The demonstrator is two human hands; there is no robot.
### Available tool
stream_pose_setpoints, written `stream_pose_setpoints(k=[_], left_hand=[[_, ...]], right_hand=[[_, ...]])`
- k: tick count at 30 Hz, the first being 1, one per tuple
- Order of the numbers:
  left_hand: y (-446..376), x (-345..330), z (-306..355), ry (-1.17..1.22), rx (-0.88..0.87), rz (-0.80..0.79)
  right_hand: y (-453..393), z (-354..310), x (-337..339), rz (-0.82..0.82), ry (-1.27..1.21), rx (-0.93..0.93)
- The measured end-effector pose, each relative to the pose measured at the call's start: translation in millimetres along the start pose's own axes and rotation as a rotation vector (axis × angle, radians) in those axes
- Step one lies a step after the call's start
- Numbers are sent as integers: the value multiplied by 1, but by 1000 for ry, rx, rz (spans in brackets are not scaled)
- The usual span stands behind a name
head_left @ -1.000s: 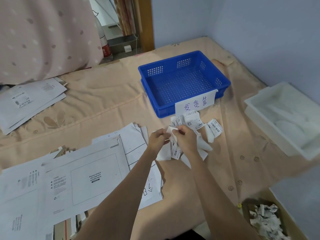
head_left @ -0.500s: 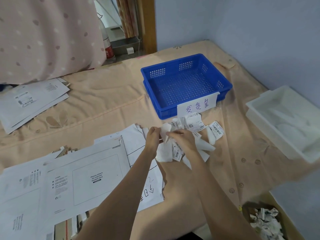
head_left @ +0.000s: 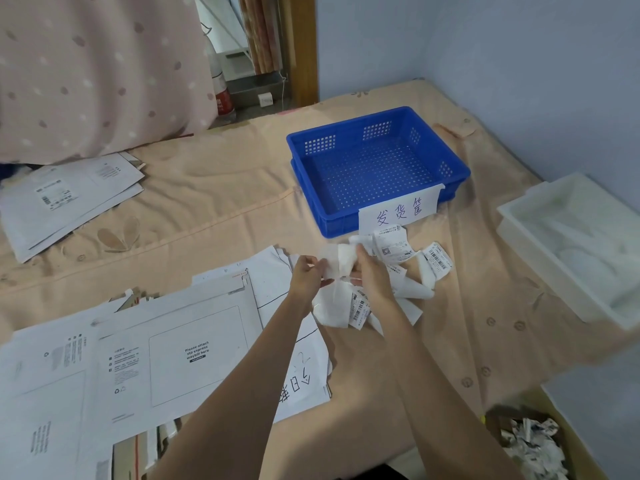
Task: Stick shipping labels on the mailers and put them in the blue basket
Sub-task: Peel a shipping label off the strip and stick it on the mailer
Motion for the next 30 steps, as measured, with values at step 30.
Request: stream_pose_setpoints(k=[30], left_hand=[[12, 0, 21, -58, -62, 59]], right_hand=[[-12, 1, 1, 76, -345, -138]])
Point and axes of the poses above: each hand's wrist, its own y-axis away from the middle knuckle, its own x-axis out of the back of the hand, z = x × y, the point moved 1 cm from there along -y, towards the middle knuckle, and after that the axes turned 8 degrees about -y, right-handed, at the moved point
